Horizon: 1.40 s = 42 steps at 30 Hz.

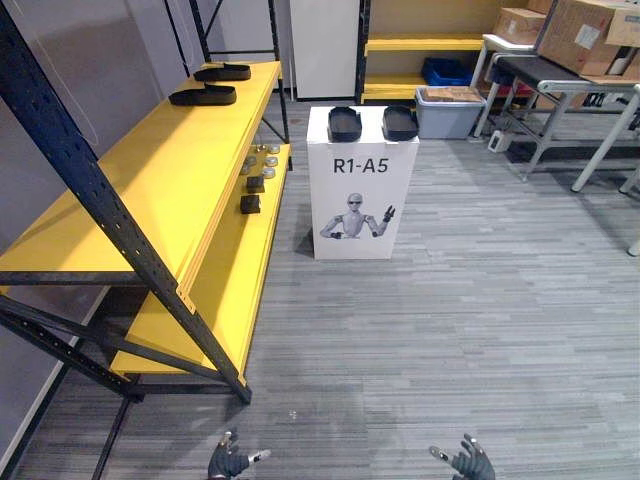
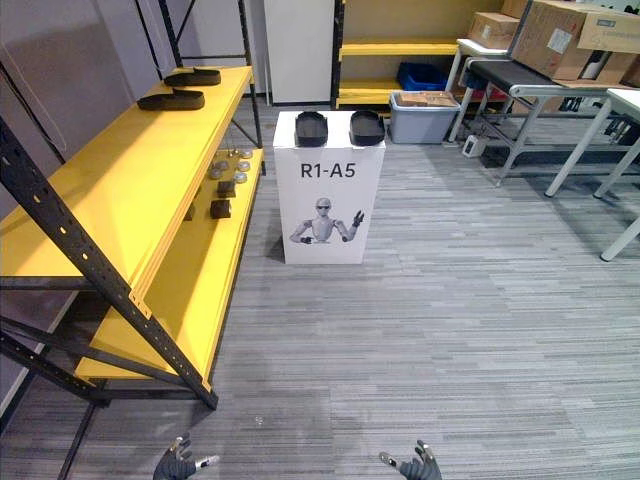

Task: Walk over and take plastic housings, then place them on the shelf

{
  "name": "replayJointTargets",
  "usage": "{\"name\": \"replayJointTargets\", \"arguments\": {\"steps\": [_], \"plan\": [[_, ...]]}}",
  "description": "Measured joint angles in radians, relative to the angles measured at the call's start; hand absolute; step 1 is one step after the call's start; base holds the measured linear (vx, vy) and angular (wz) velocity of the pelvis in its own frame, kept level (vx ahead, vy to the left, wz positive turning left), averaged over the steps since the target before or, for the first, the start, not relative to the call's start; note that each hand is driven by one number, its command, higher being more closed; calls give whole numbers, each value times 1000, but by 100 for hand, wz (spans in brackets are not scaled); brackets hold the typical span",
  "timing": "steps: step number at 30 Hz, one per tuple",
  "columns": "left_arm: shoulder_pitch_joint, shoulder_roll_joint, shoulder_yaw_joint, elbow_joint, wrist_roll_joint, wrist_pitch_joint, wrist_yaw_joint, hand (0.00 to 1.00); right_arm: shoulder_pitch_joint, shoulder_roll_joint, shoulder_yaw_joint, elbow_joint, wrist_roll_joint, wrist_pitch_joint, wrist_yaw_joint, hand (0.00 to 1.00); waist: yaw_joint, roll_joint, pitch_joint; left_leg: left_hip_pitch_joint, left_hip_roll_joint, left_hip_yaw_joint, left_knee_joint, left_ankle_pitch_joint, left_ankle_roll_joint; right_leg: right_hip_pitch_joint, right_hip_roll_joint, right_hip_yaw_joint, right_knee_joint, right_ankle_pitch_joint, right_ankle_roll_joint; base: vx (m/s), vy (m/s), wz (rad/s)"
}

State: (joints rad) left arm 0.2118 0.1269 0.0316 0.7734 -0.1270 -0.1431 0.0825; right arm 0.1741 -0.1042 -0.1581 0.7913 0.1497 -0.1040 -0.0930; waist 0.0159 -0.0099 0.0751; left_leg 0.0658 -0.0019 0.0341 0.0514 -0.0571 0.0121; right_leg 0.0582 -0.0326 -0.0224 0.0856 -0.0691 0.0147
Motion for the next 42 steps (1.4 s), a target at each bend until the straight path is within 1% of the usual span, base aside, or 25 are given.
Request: {"name": "replayJointTargets", "arguments": {"steps": [3, 5, 7, 13, 21, 26, 29, 32, 33, 34, 35, 36, 37, 38, 39, 40, 41, 42], "plan": [[14, 7, 29, -53, 34, -2, 0, 0, -6, 0, 0, -46, -45, -7, 12, 0, 1, -10, 18, 16, -4, 6, -15, 2, 2, 10, -4, 3, -9, 2, 3, 21, 16, -3], [25, 8, 30, -70, 35, -3, -1, 0, -7, -2, 0, -63, -65, -8, 18, 0, 1, -10, 23, 26, -5, 11, -22, 2, 2, 13, -5, 8, -11, 1, 3, 35, 17, -7], [37, 7, 30, -85, 53, -3, -3, 0, -9, -4, 0, -71, -65, -9, 26, 0, 0, -9, 23, 27, -7, 14, -28, 2, 3, 13, -7, 10, -13, 0, 5, 9, 5, -2], [48, -1, 30, -129, 53, -4, -6, 0, -12, -8, 0, -72, -64, -9, 42, 0, -1, -5, 26, 38, -7, 13, -34, 6, 1, 20, -7, 9, -15, 0, 5, 0, 0, 0], [60, -18, 29, -155, 53, -3, -4, 0, -12, -8, 0, -72, -60, -8, 39, 0, -4, -3, 32, 61, -9, 11, -93, 38, 7, 21, -7, 6, -19, 1, 7, -28, -15, 1], [58, -22, 21, -167, 52, -2, -2, 0, -21, -8, 0, -72, -60, -8, 33, 0, -2, -2, 33, 53, -12, 17, -103, 38, 8, 8, -9, 12, -30, 3, 10, 14, 4, -3], [54, -22, 21, -178, 52, -2, 0, 0, -29, -7, 0, -72, -60, -8, 30, 0, -2, -2, 33, 38, -15, 22, -90, 26, 6, 0, -12, 15, -36, 3, 11, 12, 4, -2], [57, -22, 21, -201, 51, -2, 1, 0, -52, -8, -1, -72, -60, -8, 13, 0, 0, 3, 40, 2, -15, 35, -7, -30, 14, -6, -14, 33, -32, -1, 18, 49, 27, -16], [58, -26, 21, -208, 51, -2, 3, 0, -66, -10, -1, -73, -60, -8, 10, 0, 1, 11, 46, -21, -14, 44, 50, -68, 17, -10, -16, 40, -14, -13, 34, 25, 39, -17], [57, -31, 21, -211, 51, -2, 4, 0, -73, -12, -2, -73, -60, -8, 9, 0, 1, 17, 49, -38, -13, 46, 82, -90, 20, -20, -18, 41, 9, -30, 45, 20, 64, -9], [55, -46, 20, -234, 51, -1, 4, 0, -83, -12, -21, -73, -60, -7, 3, 0, -1, 17, 61, -75, -23, 47, 177, -165, 35, -76, -33, 38, 146, -113, 67, 6, 48, 1], [54, -47, 20, -237, 51, -1, 4, 0, -83, -12, -24, -73, -60, -7, 1, 0, -1, 17, 63, -77, -26, 46, 186, -174, 40, -85, -37, 39, 177, -125, 71, 42, 60, 4], [43, -51, 20, -239, 51, 0, 6, 0, -87, -12, -28, -73, -60, -5, -5, 0, 1, 23, 75, -70, -33, 41, 204, -197, 54, -158, -50, 31, 351, -154, 95, 104, 57, 15], [32, -41, 18, -236, 51, 2, 14, 0, -88, -7, -21, -73, -60, -2, -8, 0, -5, 25, 94, -40, -32, 25, 208, -211, 70, -273, -64, -18, 579, -174, 101, 151, 68, 16], [28, -38, 15, -235, 51, 3, 18, 0, -88, -6, -18, -73, -60, 0, -8, 0, -5, 26, 100, -28, -28, 22, 209, -217, 76, -296, -66, -37, 602, -183, 91, 165, 51, 17], [23, -35, 9, -234, 50, 5, 26, 0, -89, -7, -17, -73, -60, 2, -9, 0, -3, 27, 105, -14, -20, 20, 208, -226, 79, -329, -66, -64, 591, -183, 90, 200, 17, 11], [7, -28, 2, -233, 48, 8, 32, 0, -94, -11, -17, -73, -60, 2, -11, 0, -5, 28, 114, 13, -9, 11, 200, -239, 74, -361, -62, -99, 533, -180, 87, 296, -10, 15], [-7, -23, -2, -231, 47, 9, 33, 0, -97, -14, -17, -73, -60, 2, -11, 0, -7, 28, 122, 29, -1, 5, 194, -239, 65, -371, -55, -112, 489, -175, 81, 417, -41, 36]]}}
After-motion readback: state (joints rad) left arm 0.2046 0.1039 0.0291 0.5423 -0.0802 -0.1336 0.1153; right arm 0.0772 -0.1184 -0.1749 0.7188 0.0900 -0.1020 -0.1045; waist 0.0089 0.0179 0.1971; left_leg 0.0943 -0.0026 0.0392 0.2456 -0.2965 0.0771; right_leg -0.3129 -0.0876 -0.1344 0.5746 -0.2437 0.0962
